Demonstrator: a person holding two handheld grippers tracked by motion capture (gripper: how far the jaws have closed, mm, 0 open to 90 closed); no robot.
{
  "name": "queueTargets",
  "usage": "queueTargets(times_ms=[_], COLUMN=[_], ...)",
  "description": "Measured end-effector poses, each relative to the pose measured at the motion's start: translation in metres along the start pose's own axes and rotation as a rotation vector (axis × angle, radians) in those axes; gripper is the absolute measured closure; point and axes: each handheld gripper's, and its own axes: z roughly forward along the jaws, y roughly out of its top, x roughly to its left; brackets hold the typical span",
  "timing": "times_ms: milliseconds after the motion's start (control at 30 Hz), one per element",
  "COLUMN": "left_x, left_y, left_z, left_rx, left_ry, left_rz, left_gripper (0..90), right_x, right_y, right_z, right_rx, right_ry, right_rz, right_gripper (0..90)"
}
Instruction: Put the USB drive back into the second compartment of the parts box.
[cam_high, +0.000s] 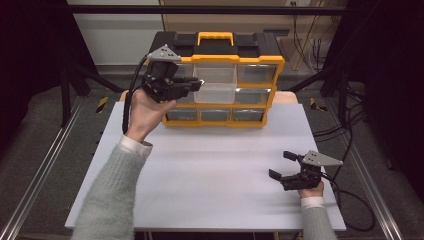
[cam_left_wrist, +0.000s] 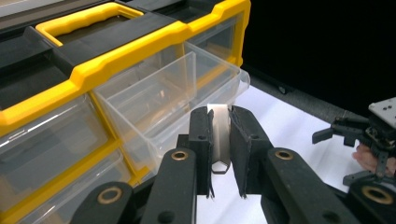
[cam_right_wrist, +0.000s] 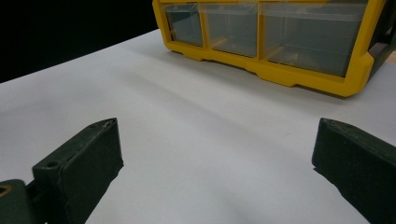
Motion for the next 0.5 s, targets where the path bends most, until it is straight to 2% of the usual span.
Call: queueTargets(times_ms=[500], left_x=[0.015], left_y=[0.012], left_z=[0.024], left_rx=[0.016], left_ry=[0.037], left_rz=[-0.029], left_gripper=[78.8], right_x=[0.000], right_y=[0.000], right_z=[0.000], right_rx=[0.002], right_ry=[-0.002], right_rz=[-0.001], right_gripper=[2.0])
